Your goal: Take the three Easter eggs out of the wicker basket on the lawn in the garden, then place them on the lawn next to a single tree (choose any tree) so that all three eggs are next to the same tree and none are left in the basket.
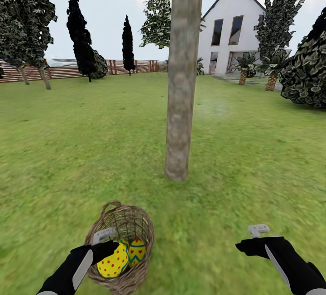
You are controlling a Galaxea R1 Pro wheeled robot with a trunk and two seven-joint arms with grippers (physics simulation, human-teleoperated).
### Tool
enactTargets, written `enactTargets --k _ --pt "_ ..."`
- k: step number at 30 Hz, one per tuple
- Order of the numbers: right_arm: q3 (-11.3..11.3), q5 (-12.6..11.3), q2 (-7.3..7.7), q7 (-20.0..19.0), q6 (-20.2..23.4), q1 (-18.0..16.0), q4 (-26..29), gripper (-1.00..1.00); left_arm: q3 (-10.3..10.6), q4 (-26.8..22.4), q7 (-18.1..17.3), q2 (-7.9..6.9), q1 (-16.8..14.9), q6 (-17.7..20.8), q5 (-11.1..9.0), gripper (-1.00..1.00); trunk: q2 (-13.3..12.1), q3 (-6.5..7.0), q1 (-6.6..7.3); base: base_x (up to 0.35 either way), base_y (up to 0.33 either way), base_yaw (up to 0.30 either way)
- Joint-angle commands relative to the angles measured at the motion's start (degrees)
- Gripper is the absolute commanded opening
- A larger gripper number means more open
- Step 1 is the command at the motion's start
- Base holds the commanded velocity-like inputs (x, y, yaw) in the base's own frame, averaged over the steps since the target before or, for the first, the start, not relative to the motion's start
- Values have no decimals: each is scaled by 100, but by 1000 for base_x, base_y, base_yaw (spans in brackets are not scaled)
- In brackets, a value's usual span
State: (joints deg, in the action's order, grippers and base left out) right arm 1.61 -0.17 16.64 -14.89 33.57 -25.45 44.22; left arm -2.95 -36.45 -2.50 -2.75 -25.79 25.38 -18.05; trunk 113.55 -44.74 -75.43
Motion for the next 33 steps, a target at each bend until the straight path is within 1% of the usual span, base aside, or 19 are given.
enactTargets --k 1,5,7,8,20,22,24,33 --pt "15 0 6 -12 27 0 8 100 -24 -4 -22 2 -2 34 -5 -100 -39 12 23 0 0 0" --pt "15 0 6 -10 27 1 6 100 -24 -11 -22 9 -1 30 -2 -100 -199 84 111 28 0 0" --pt "15 0 6 -11 27 -1 7 100 -21 -3 -30 106 1 28 3 -100 -280 120 155 279 0 0" --pt "15 0 6 -12 27 -4 7 100 -21 -2 -31 119 0 28 3 -100 -320 138 177 331 0 0" --pt "15 0 -6 -13 27 -3 1 100 -21 -2 -36 134 0 30 -5 -100 -801 354 441 16 0 0" --pt "12 6 -65 -8 15 -3 -85 100 -21 -2 -25 134 -3 29 -5 -100 -881 389 485 -2 0 0" --pt "7 8 -80 -6 2 -4 -148 100 -21 -2 -22 134 -1 28 -1 -100 -961 425 528 0 0 0" --pt "-11 3 -74 -14 35 -3 -154 100 -21 -2 -29 133 2 28 4 -100 -1322 587 726 0 0 0"
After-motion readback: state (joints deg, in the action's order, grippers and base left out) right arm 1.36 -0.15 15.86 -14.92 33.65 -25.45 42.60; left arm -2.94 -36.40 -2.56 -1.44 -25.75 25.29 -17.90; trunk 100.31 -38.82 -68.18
